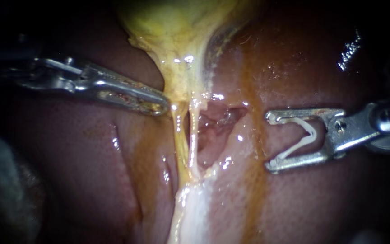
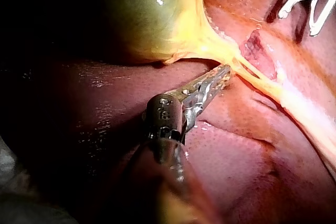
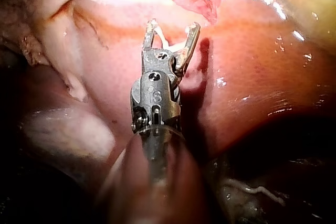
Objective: Grabbing gallbladder
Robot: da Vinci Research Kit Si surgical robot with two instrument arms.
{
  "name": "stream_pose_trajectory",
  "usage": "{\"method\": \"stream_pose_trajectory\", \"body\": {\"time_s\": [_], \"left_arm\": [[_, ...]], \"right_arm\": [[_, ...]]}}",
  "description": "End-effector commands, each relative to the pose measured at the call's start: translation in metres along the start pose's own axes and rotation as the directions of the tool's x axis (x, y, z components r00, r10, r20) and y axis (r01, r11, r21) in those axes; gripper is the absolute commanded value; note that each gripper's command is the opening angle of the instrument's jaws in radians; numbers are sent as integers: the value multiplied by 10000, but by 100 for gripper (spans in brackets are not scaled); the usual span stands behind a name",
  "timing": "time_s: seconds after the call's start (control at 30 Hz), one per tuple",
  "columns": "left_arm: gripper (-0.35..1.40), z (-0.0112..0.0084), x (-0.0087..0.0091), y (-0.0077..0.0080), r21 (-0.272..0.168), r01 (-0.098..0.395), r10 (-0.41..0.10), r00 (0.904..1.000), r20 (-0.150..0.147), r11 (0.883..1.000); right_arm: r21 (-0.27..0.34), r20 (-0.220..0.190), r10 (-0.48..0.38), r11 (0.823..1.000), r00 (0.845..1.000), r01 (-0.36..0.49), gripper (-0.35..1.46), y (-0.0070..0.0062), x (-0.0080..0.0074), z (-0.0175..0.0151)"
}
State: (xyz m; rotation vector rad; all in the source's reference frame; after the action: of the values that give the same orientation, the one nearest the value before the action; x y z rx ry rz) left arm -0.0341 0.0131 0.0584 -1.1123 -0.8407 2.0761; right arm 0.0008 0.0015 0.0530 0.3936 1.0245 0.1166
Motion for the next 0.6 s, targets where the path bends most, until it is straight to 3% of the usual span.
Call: {"method": "stream_pose_trajectory", "body": {"time_s": [0.03,0.17,0.27,0.6], "left_arm": [[-35,-6,3,0,44,13,-13,10000,-27,10000],[-35,-29,17,3,114,97,-96,9999,-81,9999],[-35,-40,24,6,53,206,-205,9994,-293,9998],[-35,-43,24,6,38,210,-209,9994,-288,9998]], "right_arm": [[0,1,0,10000,10000,0,50,0,0,0],[0,1,0,10000,10000,0,50,0,0,0],[0,1,0,10000,10000,0,50,0,0,0],[1,1,-1,10000,10000,1,50,0,0,0]]}}
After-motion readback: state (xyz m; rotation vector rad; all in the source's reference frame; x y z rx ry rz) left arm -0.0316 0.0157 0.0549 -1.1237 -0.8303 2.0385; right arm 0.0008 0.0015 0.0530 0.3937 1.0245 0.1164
